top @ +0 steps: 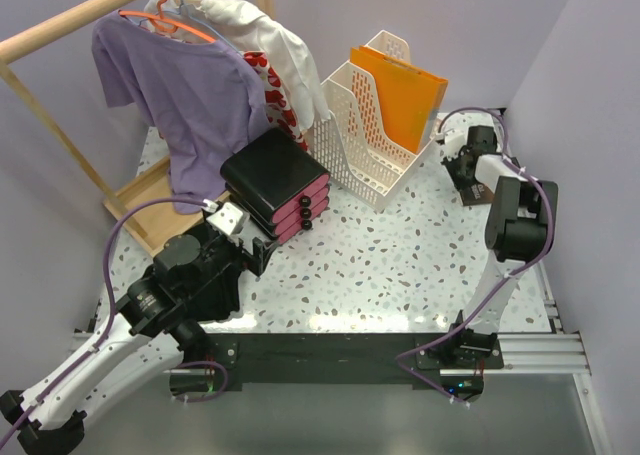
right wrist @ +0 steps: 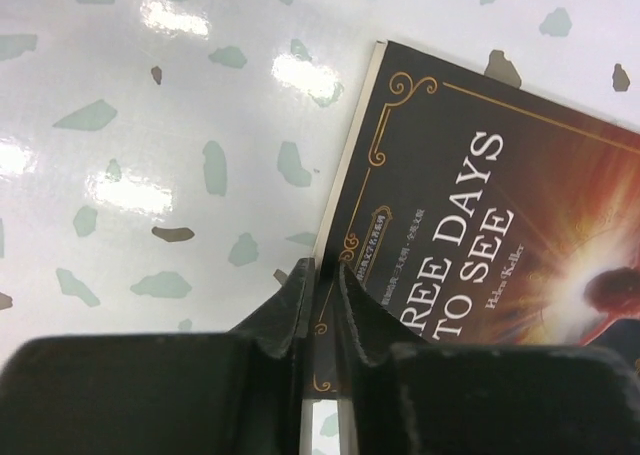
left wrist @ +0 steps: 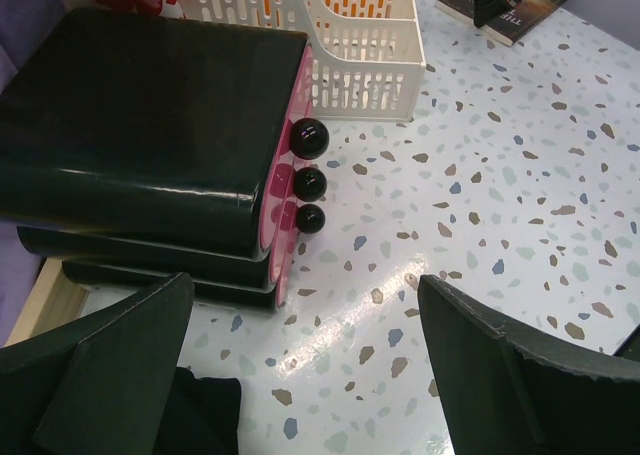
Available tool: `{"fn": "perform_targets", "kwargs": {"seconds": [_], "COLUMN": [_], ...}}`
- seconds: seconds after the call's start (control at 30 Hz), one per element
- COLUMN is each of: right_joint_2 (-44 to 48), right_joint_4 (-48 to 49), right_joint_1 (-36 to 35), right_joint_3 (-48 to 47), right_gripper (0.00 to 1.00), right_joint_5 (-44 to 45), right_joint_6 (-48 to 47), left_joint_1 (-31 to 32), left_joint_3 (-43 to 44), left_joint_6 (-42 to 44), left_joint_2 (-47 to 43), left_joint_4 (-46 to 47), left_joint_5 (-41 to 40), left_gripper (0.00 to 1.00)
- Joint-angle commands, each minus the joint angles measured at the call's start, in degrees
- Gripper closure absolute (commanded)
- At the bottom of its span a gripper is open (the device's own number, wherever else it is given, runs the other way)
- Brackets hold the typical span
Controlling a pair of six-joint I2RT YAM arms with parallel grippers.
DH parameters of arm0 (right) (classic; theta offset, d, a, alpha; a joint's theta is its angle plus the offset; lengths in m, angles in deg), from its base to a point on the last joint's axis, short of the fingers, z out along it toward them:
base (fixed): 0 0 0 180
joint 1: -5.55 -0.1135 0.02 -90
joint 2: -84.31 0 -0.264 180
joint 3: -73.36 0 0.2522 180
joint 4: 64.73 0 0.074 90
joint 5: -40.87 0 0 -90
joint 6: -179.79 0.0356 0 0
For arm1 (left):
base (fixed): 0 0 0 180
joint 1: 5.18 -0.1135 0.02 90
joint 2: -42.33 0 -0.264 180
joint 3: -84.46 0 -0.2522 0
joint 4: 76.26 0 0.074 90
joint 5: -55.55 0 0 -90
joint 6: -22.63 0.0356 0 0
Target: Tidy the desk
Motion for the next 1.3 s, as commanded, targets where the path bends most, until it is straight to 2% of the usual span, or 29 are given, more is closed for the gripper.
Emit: {"fn": "perform_targets", "kwargs": {"seconds": [0.0, 0.3, 0.5, 0.77, 0.87, 1.0, 1.13, 1.27], "right_joint_2": [-0.8, 9.4, 16.7, 31.0, 36.1, 40.2, 43.6, 47.1], "right_joint_4": [-3.5, -3.8, -8.7, -18.5, -22.7, -27.9, -31.8, -34.3], "right_joint_1": [0.6, 0.6, 0.1, -3.8, -5.9, -9.5, -12.3, -14.7], "right_joint_3": [5.8, 14.1, 18.3, 23.5, 24.2, 24.5, 25.1, 25.7], "right_gripper": [0.99, 1.0, 1.0, 1.0, 1.0, 1.0, 1.0, 1.0], "right_joint_5": [-1.3, -5.4, -11.0, -15.9, -18.3, -20.4, -22.8, -25.2], "right_joint_6": [-2.2, -3.8, -5.6, -10.2, -11.6, -13.6, -16.6, -18.4], "left_joint_1": [-0.2, -0.2, -0.2, -0.2, -0.2, -0.1, -0.1, 0.3], "left_joint_3": [0.7, 0.6, 0.6, 0.4, -1.1, -5.6, -9.9, -11.3], "left_joint_6": [0.4, 0.3, 0.2, -2.4, -8.9, -19.5, -33.9, -38.6], "left_joint_2": [-0.5, -0.4, -0.4, -0.8, -0.6, 1.4, 8.5, 15.2], "left_joint_4": [1.6, 1.8, 1.8, 3.5, 7.4, 19.9, 29.1, 36.3], "left_joint_5": [0.4, 0.8, 0.8, 3.0, 5.5, 12.9, 19.6, 25.0], "left_gripper": [0.0, 0.0, 0.0, 0.0, 0.0, 0.0, 0.0, 0.0]}}
